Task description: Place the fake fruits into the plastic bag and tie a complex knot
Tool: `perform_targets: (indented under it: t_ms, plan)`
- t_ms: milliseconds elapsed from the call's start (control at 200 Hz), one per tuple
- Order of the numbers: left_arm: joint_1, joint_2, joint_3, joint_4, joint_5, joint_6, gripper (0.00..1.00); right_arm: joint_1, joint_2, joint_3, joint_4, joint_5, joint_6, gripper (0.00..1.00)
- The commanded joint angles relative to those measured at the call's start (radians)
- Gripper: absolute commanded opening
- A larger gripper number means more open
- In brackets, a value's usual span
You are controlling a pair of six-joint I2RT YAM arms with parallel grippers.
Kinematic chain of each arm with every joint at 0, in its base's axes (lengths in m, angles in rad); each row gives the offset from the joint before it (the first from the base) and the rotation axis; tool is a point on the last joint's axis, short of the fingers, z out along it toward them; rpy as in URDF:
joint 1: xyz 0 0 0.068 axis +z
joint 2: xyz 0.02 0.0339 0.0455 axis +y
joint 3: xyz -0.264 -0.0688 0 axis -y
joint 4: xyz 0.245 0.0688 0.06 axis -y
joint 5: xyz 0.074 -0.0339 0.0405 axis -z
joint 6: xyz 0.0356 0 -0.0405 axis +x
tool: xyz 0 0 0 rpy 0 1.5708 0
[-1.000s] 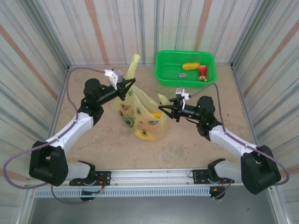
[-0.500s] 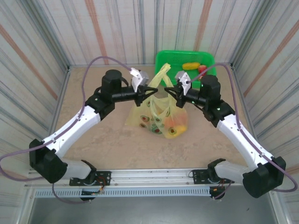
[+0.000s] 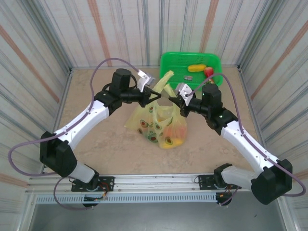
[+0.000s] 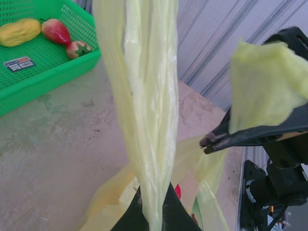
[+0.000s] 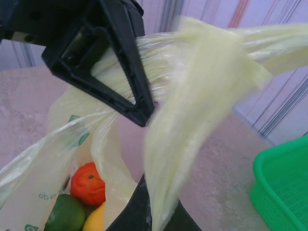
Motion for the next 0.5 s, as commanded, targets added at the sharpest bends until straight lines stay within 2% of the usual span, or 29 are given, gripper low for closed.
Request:
perform_targets:
  t_ms: [0, 155, 331, 496]
  plan:
    - [-0.001, -0.013, -0.015, 0.051, 0.053, -0.052, 0.00, 0.005, -0.034, -0.013, 0.068, 0.018, -0.037, 0.00]
    - [-0.009, -0.029, -0.031, 0.067, 0.060, -0.038, 0.00, 0.003, -0.026, -0.032, 0.100, 0.023, -0.048, 0.00]
    - [-0.029, -0.008, -0.013, 0.052, 0.142, -0.024, 0.00, 0.019, 0.042, 0.053, 0.035, 0.013, -0.117, 0.00]
    - [-0.032, -0.020, -0.018, 0.051, 0.147, -0.010, 0.00, 0.049, 0.078, 0.068, 0.012, 0.032, -0.160, 0.00]
